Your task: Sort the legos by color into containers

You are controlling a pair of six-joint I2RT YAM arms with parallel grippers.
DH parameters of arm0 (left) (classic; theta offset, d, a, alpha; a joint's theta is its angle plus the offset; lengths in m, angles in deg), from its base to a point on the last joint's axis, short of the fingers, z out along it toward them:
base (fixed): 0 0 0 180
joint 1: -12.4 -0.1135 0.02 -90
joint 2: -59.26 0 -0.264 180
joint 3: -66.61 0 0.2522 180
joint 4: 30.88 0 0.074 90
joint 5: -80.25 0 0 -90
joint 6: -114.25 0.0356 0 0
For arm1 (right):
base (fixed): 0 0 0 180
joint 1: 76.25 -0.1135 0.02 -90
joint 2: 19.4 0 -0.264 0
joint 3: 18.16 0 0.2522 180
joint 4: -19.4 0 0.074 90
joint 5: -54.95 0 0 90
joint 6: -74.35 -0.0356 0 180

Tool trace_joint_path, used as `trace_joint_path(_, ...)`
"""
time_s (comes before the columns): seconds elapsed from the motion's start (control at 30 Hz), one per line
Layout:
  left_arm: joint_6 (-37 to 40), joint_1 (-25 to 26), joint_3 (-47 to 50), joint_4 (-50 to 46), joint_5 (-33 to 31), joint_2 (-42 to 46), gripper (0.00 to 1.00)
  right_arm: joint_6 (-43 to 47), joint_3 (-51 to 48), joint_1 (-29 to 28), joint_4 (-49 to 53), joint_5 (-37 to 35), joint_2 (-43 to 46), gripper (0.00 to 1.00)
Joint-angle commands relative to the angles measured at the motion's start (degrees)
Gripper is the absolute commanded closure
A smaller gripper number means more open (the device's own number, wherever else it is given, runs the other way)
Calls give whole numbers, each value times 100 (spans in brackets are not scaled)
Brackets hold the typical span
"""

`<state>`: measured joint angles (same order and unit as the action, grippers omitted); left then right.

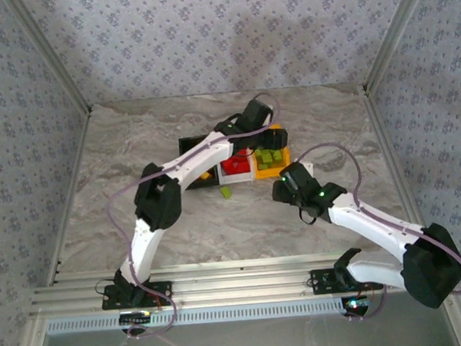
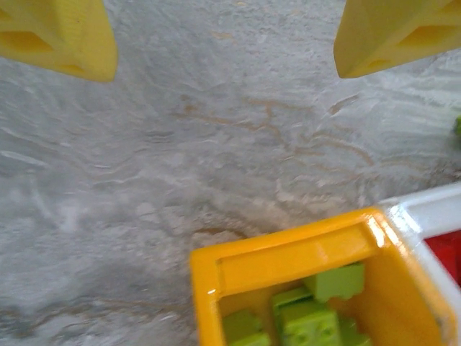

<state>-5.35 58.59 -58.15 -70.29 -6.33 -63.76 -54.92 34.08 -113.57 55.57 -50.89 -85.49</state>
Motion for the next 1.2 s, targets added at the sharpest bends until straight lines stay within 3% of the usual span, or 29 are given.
trace_joint_path(0.0, -296, -215, 1208, 833, 213, 1423, 17, 249, 209, -313, -424, 214, -346, 18)
trace_joint_path(0.07, -458, -330, 2163, 1184, 247, 2135, 2, 270, 374, -557, -594, 195, -660, 18)
trace_joint_path(0.1, -503, -381, 2668, 1317, 204, 2539, 1, 273, 477, -689, -682, 187, -849, 18)
trace_joint_path(0.33, -774, -703, 5569, 1001, -713, 5183, 1, 271, 1284, -1312, -1308, 379, -2274, 18)
trace_joint_path(0.6, -1189, -1328, 7509, -209, -1167, 7609, 0, 529, 2182, -1292, -1419, 505, -3622, 24)
trace_joint_path(0.77, -1414, -1468, 8061, -526, -1177, 8272, 0, 706, 2592, -1163, -1356, 676, -4160, 33)
trace_joint_path(0.93, -1564, -1565, 8285, -519, -1116, 8367, 0, 859, 2936, -1233, -1200, 739, -4515, 51)
trace_joint_path(1.17, -1508, -1642, 8273, -491, -1135, 8323, 0, 927, 2858, -1329, -1230, 831, -4222, 71)
